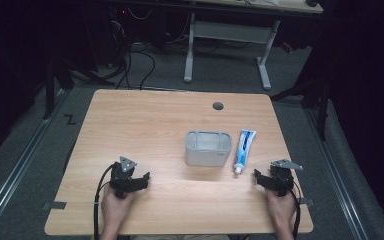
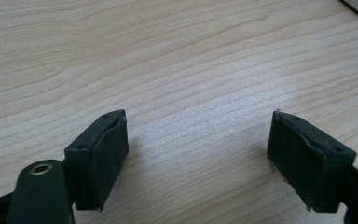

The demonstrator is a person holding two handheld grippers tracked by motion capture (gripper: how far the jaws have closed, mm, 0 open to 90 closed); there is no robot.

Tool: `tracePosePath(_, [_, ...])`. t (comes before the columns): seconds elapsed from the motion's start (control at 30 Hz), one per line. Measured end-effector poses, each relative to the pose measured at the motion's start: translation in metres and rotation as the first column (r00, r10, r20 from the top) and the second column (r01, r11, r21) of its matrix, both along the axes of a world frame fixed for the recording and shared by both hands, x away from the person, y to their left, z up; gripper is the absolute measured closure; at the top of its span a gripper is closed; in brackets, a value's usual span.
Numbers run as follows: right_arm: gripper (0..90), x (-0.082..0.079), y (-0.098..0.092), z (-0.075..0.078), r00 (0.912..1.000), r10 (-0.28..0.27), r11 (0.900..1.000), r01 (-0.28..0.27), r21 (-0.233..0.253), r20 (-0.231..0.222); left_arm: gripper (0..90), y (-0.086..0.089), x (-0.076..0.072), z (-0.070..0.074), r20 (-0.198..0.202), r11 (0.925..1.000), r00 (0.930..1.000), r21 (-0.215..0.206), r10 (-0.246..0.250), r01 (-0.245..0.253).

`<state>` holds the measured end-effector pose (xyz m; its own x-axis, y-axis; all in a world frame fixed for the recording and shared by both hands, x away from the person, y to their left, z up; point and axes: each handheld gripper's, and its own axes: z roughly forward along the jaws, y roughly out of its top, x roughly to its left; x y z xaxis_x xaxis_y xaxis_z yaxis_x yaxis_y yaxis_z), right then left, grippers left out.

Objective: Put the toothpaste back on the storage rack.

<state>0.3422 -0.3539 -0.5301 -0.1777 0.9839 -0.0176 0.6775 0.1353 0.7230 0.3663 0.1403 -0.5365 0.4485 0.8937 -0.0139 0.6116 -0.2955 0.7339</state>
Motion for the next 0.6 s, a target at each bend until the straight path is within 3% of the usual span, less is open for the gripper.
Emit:
tracePosePath(0.23, [34.7, -0.003, 0.0, 0.0, 1.0, -0.002, 1.0, 0.002, 0.006, 0.005, 20.7, 0.0, 0.0, 0.0, 0.0, 1.0, 1.0, -0.001, 0.001, -0.001])
tracePosePath(0.6, [38.8, -0.012, 0.006, 0.009, 0.9971, 0.06, 0.997, -0.062, 0.046, 0.047, 20.7, 0.0, 0.0, 0.0, 0.0, 1.0, 1.0, -0.001, 0.001, -0.001])
